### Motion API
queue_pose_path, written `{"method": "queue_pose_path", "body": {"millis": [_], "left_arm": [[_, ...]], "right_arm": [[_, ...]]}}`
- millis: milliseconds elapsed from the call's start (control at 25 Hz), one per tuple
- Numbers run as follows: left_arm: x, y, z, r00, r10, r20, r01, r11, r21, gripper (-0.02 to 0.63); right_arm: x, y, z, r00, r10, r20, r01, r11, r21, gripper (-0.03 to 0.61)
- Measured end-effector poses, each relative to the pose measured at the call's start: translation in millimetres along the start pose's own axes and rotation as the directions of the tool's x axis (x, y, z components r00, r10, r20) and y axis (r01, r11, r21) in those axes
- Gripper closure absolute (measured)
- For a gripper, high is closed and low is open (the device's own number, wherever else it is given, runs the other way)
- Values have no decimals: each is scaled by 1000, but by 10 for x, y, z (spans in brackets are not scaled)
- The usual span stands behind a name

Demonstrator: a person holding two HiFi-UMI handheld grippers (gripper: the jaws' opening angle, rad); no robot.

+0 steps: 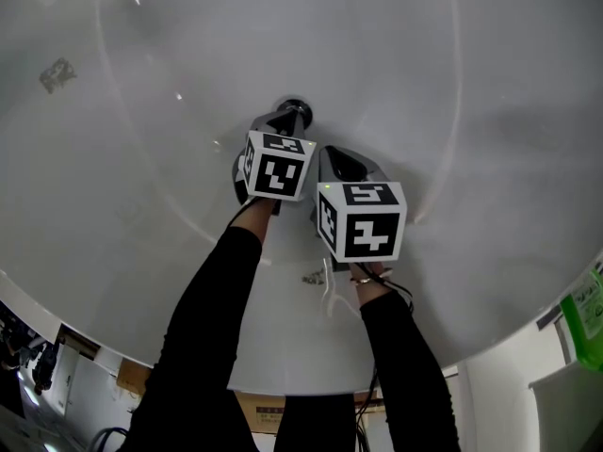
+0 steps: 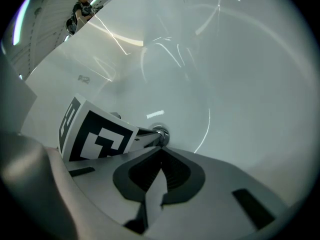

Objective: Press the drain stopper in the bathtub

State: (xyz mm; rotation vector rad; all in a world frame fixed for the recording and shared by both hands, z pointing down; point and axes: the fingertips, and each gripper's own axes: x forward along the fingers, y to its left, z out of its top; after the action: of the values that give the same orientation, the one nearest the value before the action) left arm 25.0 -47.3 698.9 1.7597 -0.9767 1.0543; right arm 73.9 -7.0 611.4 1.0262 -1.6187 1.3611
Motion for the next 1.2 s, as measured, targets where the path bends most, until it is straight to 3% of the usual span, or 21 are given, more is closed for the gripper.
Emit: {"method": "queue_pose_path", "body": {"millis": [280,920,1200], "left_arm": [[21,13,2,999,47,-27,-46,998,50,607],[39,45,3,999,37,-27,-37,999,23,607],[-40,17,-2,999,-8,-47,9,999,38,607]], "right_arm": [[27,-66,-22,1000,-9,-9,9,1000,10,577],[88,-76,-46,1000,-10,-9,10,999,33,577],[52,-60,-23,1000,-17,-6,18,999,45,577]]}}
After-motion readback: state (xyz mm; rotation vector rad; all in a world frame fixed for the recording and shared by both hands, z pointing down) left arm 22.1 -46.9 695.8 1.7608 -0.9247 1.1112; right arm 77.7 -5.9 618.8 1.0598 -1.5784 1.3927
